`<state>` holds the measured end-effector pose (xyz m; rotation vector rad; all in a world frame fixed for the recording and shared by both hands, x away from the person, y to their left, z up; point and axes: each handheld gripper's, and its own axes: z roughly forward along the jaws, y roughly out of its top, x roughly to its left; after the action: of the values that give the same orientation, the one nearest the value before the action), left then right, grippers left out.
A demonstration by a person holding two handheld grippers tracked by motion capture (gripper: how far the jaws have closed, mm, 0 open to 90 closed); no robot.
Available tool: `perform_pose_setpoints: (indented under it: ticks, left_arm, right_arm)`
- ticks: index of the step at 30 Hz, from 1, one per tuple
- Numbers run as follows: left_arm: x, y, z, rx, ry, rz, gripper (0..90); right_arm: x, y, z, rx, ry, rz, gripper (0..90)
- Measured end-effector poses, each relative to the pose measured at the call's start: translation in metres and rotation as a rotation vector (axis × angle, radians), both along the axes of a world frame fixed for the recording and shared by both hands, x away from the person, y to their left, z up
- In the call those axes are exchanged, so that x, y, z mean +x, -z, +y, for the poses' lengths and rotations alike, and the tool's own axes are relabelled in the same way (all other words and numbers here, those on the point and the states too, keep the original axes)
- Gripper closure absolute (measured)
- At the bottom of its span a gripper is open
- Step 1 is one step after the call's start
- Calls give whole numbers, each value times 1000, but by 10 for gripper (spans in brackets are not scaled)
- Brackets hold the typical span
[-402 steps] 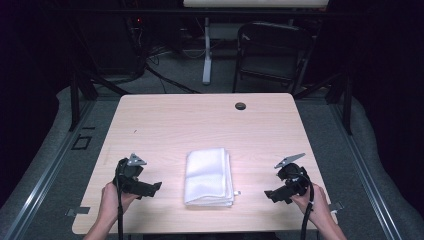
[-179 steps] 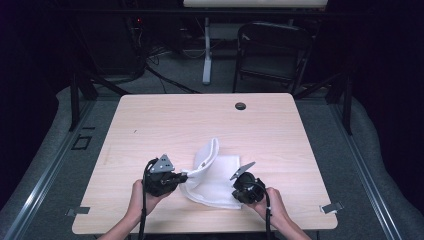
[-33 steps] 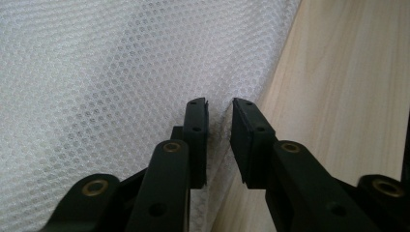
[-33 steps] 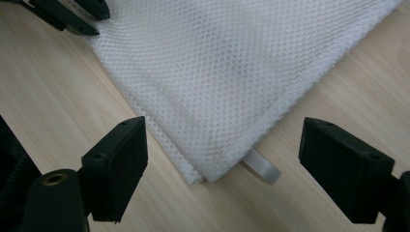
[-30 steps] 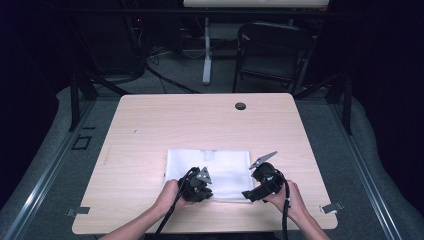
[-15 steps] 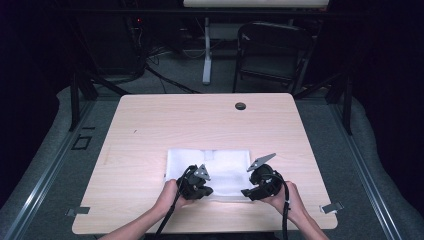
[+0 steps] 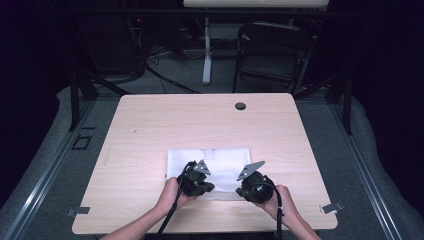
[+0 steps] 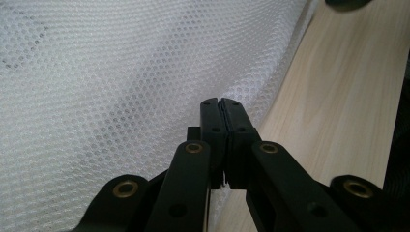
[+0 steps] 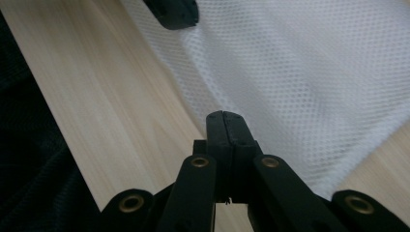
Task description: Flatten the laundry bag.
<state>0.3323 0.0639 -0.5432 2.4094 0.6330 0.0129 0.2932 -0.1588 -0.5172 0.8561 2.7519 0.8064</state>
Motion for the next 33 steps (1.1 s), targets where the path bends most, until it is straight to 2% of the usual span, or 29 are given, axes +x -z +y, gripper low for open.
perform_pose_setpoints:
  ticks: [6,10,12,15,21,22,27,31,33]
  left_arm:
    - [1,-1,0,-12,-9,7,893]
    - [1,-2,1,-16,-12,4,895]
    - [1,-2,1,-18,-12,1,895]
    - [2,-3,2,-28,-17,1,895]
    - [2,-6,4,-37,-23,0,895]
    - [2,-6,4,-38,-23,2,895]
    - [2,-7,4,-41,-27,1,895]
    - [2,-8,4,-39,-26,1,895]
    - [2,-9,5,-38,-24,-2,895]
  right_arm:
    - [-1,10,14,-27,-32,-8,900]
    - [2,19,21,-42,-45,-52,900]
    - [3,25,25,-54,-56,-36,900]
    - [3,32,29,-68,-51,-45,900]
    - [4,35,32,-57,-36,-91,900]
    - [4,37,33,-46,-36,-88,900]
    - [4,41,33,-86,-53,-87,900]
    - [4,44,34,-87,-53,-88,900]
    - [4,45,34,-70,-54,-84,900]
